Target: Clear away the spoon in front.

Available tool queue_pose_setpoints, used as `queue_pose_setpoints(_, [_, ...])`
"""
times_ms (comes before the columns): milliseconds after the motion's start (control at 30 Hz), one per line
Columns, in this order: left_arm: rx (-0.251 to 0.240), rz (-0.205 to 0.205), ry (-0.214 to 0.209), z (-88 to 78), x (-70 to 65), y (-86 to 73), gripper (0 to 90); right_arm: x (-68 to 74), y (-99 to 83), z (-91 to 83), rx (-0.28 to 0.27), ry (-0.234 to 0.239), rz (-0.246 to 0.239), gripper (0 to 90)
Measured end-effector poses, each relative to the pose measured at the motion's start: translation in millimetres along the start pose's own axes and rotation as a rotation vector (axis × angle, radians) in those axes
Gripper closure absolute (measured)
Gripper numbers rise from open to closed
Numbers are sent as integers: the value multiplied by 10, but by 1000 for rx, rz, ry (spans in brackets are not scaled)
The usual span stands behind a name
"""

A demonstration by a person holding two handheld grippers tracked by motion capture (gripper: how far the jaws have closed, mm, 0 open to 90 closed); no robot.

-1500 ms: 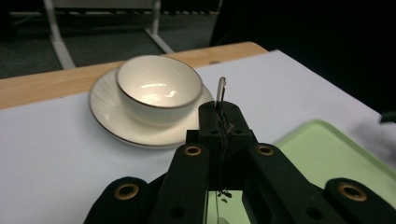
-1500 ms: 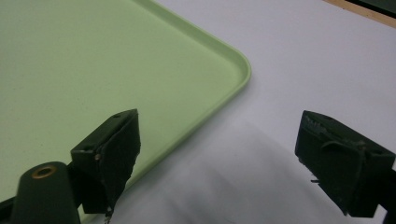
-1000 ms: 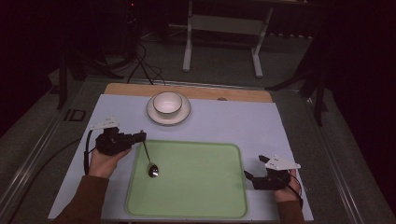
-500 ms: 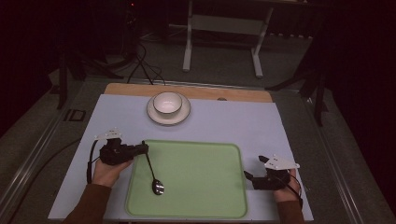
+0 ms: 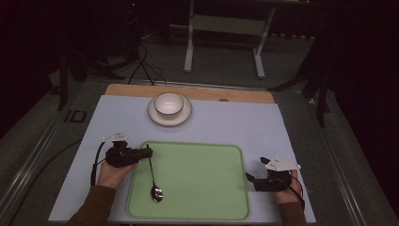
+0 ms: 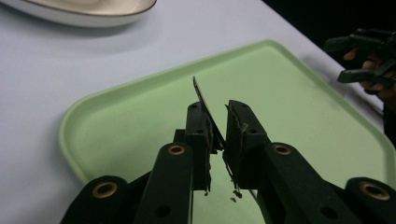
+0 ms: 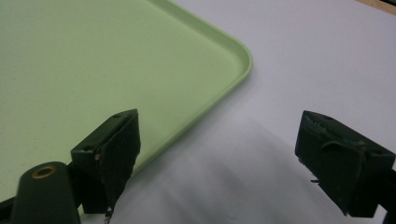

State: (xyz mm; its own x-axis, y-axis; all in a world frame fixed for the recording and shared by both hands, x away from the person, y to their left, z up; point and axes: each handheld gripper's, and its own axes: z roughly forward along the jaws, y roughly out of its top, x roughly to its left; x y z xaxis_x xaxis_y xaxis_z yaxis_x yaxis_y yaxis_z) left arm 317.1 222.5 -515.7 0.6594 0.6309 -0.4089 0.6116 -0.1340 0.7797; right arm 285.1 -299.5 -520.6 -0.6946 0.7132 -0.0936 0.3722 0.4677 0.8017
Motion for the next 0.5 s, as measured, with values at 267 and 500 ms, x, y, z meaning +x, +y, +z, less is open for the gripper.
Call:
queue_pose_setpoints(267, [26,-11,11,51,56,-51,787,2,0,1,1,2,0,138])
queue_pose_setpoints(500, [30,-31,26,51,105,-91,760,-2,0,4,2,3,-1,138])
